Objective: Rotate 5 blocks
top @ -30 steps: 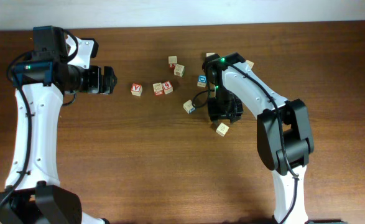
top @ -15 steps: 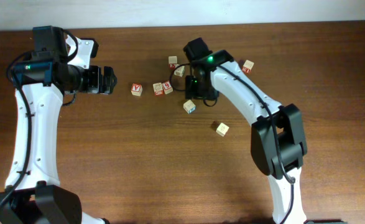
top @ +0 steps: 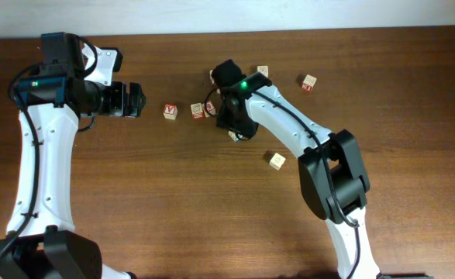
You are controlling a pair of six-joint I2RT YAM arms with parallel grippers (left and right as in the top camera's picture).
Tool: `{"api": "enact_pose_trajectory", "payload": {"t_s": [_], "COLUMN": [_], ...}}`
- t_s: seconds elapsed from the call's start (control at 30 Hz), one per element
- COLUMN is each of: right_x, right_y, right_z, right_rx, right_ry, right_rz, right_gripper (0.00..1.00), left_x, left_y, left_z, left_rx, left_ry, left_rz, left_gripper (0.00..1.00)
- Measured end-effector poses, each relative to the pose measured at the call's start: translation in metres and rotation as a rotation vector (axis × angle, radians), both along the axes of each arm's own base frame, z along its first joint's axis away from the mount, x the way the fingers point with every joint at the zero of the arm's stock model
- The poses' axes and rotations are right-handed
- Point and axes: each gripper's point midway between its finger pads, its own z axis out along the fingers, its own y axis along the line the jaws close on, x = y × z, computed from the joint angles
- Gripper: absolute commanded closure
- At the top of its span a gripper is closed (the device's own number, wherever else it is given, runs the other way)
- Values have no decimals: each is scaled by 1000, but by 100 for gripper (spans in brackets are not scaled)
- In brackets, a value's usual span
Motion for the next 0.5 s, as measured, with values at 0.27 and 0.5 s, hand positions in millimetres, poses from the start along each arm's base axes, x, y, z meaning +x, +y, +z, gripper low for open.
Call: {"api": "enact_pose_trajectory", "payload": {"t_s": [0.27,0.5], "right_x": [-9,6], "right_y": [-8,-6], "right_z": [-13,-12], "right_rx": [-36,-68], "right_ry": [26,-59], "right_rz": [-16,166], "right_gripper": [50,64], "left_x": [0,0], "left_y": [0,0], "left_z": [0,0], "left_rx": [0,0], "left_ry": [0,0], "left_rz": [0,0], "left_gripper": [1,1]}}
